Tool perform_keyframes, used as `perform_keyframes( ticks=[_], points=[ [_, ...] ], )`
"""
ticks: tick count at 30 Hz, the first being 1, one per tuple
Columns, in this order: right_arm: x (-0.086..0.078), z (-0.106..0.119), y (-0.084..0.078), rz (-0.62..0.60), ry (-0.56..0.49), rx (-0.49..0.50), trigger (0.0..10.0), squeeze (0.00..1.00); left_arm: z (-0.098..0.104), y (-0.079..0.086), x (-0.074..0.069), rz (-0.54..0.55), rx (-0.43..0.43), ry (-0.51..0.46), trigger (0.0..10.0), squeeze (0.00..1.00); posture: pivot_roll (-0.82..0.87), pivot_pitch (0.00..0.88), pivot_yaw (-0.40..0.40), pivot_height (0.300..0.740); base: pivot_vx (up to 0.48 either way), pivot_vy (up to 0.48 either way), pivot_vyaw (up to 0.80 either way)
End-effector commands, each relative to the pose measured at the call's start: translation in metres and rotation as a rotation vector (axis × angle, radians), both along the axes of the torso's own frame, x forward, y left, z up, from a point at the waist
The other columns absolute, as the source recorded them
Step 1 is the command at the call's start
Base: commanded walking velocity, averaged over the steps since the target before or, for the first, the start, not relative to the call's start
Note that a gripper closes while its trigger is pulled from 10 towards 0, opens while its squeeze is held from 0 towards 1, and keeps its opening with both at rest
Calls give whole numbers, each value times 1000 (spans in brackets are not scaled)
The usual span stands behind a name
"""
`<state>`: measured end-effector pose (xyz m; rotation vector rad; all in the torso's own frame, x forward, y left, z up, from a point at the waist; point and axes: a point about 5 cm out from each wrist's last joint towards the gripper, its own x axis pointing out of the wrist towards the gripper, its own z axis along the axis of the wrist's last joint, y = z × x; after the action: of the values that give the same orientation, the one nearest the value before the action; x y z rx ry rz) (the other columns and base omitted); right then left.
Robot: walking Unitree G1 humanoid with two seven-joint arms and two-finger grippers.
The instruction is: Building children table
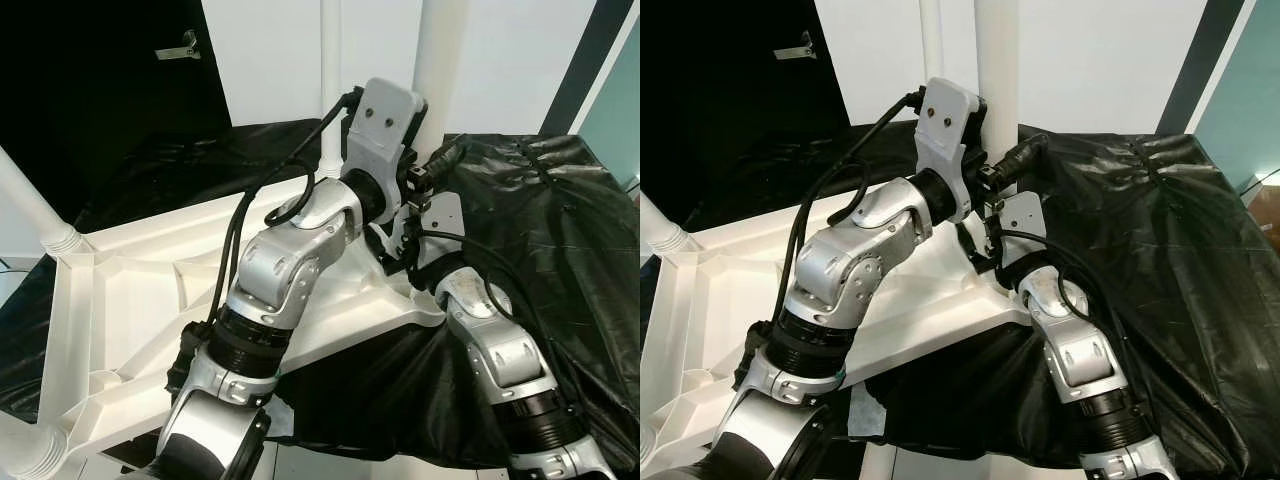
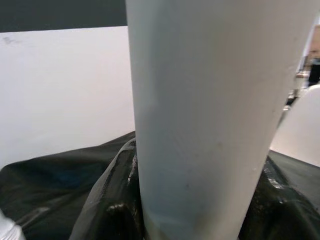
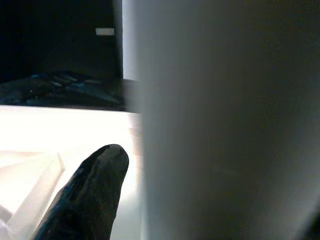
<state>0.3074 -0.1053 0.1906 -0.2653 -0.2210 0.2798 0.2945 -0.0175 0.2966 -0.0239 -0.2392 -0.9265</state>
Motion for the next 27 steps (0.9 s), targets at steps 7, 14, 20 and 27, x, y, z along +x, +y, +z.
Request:
perform_keyframes(
  ticks=[7,14,20,27],
  points=[
    [2,-2,5,-35,-44,-17,4745,0,4,-6,-1,8,13,-13,10000,0,-46,0,39,740,0,0,0],
    [4,-6,-1,-75,-38,9,2510,0,7,-7,-1,14,3,-16,10000,0,-49,0,39,740,0,0,0],
    [7,-7,-4,-94,-28,51,0,0,8,-7,0,21,3,-21,10000,0,-45,0,37,740,0,0,0],
    [7,-6,-4,-100,-25,69,10000,0,7,-6,-1,-2,-18,-5,10000,1000,-47,0,38,740,0,0,0]
  ],
)
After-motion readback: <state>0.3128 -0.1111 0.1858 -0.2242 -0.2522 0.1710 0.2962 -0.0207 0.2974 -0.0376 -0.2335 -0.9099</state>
